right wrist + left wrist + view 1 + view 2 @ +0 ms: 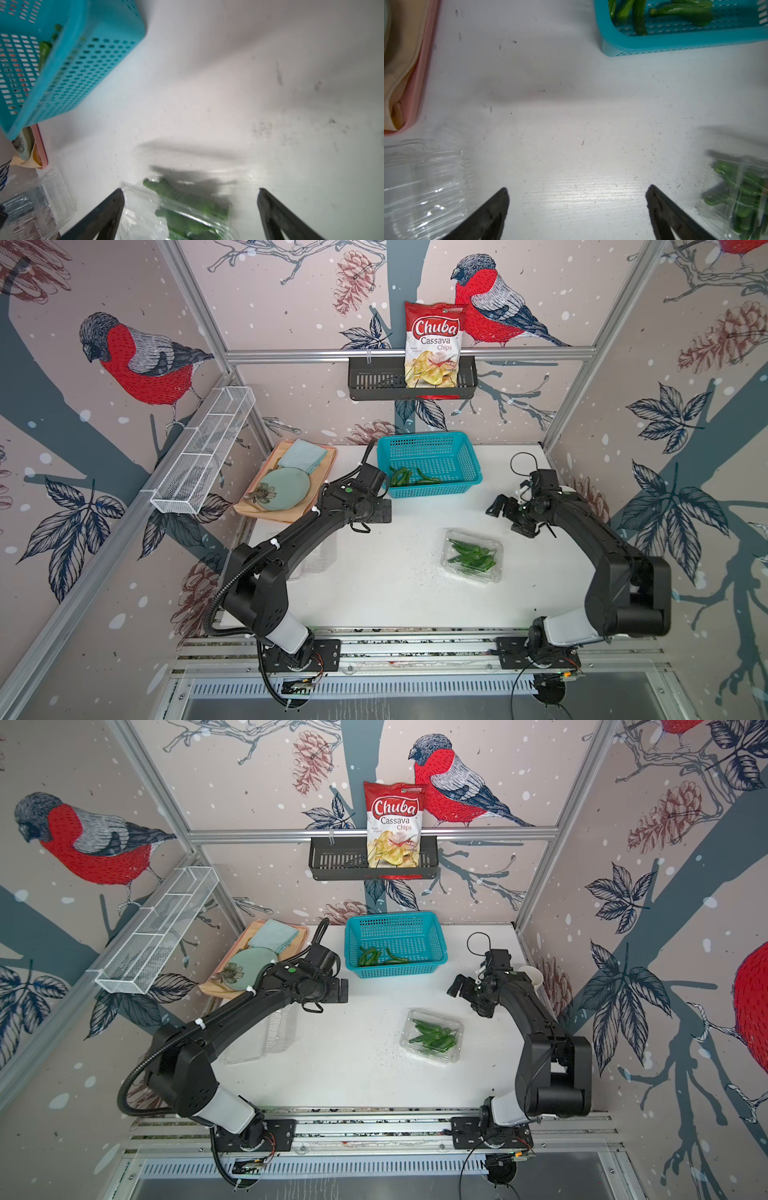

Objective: Take small green peppers out of containers
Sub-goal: Adjust the packing box at the center of the board.

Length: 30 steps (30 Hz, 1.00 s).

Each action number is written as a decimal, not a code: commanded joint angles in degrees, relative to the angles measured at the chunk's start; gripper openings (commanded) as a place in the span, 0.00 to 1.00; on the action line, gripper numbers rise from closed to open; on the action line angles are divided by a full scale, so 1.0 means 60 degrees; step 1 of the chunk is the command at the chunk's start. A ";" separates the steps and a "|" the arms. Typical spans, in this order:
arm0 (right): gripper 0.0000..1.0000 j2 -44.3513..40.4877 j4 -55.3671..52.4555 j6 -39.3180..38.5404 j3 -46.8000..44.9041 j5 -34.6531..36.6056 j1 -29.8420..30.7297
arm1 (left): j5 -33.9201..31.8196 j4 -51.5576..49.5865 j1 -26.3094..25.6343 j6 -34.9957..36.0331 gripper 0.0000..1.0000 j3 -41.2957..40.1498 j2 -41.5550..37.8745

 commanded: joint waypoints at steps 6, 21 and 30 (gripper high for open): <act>0.99 -0.1305 -0.0490 0.0423 -0.1885 -0.1350 0.0313 | 0.0840 -0.0159 -0.0683 -0.0271 0.99 0.1585 0.1309; 0.99 0.2481 0.0726 -0.0796 0.0635 -0.1187 0.3620 | 0.2302 -0.0406 -0.0589 -0.0806 0.97 0.2781 0.1938; 1.00 0.5344 -0.0160 -0.1603 0.4214 -0.1048 0.4842 | 0.2704 -0.0161 -0.0528 -0.1299 0.97 0.2438 0.1732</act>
